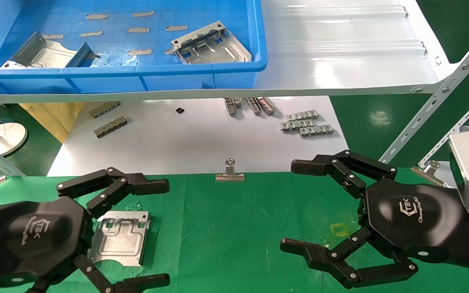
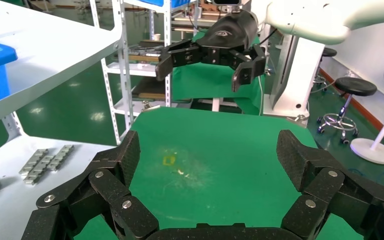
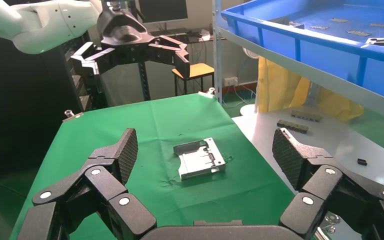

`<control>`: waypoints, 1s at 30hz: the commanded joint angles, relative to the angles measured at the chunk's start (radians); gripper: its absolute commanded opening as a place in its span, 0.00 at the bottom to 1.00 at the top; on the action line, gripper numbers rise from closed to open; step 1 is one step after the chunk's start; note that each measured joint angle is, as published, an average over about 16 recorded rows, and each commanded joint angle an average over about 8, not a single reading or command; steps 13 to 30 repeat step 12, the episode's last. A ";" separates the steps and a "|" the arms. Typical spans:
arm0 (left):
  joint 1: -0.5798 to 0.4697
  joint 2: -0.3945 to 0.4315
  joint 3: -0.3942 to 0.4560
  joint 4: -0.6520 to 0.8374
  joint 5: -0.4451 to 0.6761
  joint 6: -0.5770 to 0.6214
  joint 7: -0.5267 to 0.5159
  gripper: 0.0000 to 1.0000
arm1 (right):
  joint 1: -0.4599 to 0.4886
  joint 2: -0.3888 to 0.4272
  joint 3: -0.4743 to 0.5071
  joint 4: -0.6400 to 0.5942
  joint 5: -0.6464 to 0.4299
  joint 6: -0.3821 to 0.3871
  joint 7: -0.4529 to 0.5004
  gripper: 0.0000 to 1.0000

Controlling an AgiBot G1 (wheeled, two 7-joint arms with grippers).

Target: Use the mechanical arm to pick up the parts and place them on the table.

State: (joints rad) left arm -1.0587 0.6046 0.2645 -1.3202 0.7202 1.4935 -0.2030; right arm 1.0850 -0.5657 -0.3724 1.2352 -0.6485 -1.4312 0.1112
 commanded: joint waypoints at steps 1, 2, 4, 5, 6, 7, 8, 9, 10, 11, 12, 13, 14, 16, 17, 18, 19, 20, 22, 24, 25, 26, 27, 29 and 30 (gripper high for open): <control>-0.001 0.000 0.001 0.004 0.000 0.000 0.003 1.00 | 0.000 0.000 0.000 0.000 0.000 0.000 0.000 1.00; -0.002 0.001 0.002 0.007 0.001 0.000 0.004 1.00 | 0.000 0.000 0.000 0.000 0.000 0.000 0.000 1.00; -0.004 0.002 0.005 0.012 0.003 0.000 0.006 1.00 | 0.000 0.000 0.000 0.000 0.000 0.000 0.000 1.00; -0.005 0.002 0.005 0.014 0.003 0.000 0.007 1.00 | 0.000 0.000 0.000 0.000 0.000 0.000 0.000 1.00; -0.006 0.002 0.006 0.016 0.004 0.000 0.007 1.00 | 0.000 0.000 0.000 0.000 0.000 0.000 0.000 1.00; -0.007 0.003 0.007 0.017 0.004 0.000 0.008 1.00 | 0.000 0.000 0.000 0.000 0.000 0.000 0.000 1.00; -0.008 0.003 0.008 0.019 0.005 0.000 0.009 1.00 | 0.000 0.000 0.000 0.000 0.000 0.000 0.000 1.00; -0.008 0.003 0.008 0.020 0.005 0.000 0.009 1.00 | 0.000 0.000 0.000 0.000 0.000 0.000 0.000 1.00; -0.009 0.004 0.009 0.021 0.005 0.000 0.010 1.00 | 0.000 0.000 0.000 0.000 0.000 0.000 0.000 1.00; -0.009 0.004 0.009 0.022 0.006 0.001 0.010 1.00 | 0.000 0.000 0.000 0.000 0.000 0.000 0.000 1.00; -0.009 0.004 0.009 0.022 0.006 0.001 0.010 1.00 | 0.000 0.000 0.000 0.000 0.000 0.000 0.000 1.00; -0.009 0.004 0.009 0.022 0.006 0.001 0.010 1.00 | 0.000 0.000 0.000 0.000 0.000 0.000 0.000 1.00; -0.009 0.004 0.009 0.022 0.006 0.001 0.010 1.00 | 0.000 0.000 0.000 0.000 0.000 0.000 0.000 1.00; -0.009 0.004 0.009 0.022 0.006 0.001 0.010 1.00 | 0.000 0.000 0.000 0.000 0.000 0.000 0.000 1.00; -0.009 0.004 0.009 0.022 0.006 0.001 0.010 1.00 | 0.000 0.000 0.000 0.000 0.000 0.000 0.000 1.00; -0.009 0.004 0.009 0.022 0.006 0.001 0.010 1.00 | 0.000 0.000 0.000 0.000 0.000 0.000 0.000 1.00; -0.009 0.004 0.009 0.022 0.006 0.001 0.010 1.00 | 0.000 0.000 0.000 0.000 0.000 0.000 0.000 1.00; -0.009 0.004 0.009 0.022 0.006 0.001 0.010 1.00 | 0.000 0.000 0.000 0.000 0.000 0.000 0.000 1.00; -0.009 0.004 0.009 0.022 0.006 0.001 0.010 1.00 | 0.000 0.000 0.000 0.000 0.000 0.000 0.000 1.00; -0.009 0.004 0.009 0.022 0.006 0.001 0.010 1.00 | 0.000 0.000 0.000 0.000 0.000 0.000 0.000 1.00; -0.009 0.004 0.009 0.022 0.006 0.001 0.010 1.00 | 0.000 0.000 0.000 0.000 0.000 0.000 0.000 1.00; -0.009 0.004 0.009 0.022 0.006 0.001 0.010 1.00 | 0.000 0.000 0.000 0.000 0.000 0.000 0.000 1.00; -0.009 0.004 0.009 0.022 0.006 0.001 0.010 1.00 | 0.000 0.000 0.000 0.000 0.000 0.000 0.000 1.00; -0.009 0.004 0.009 0.022 0.006 0.001 0.010 1.00 | 0.000 0.000 0.000 0.000 0.000 0.000 0.000 1.00; -0.009 0.004 0.009 0.022 0.006 0.001 0.010 1.00 | 0.000 0.000 0.000 0.000 0.000 0.000 0.000 1.00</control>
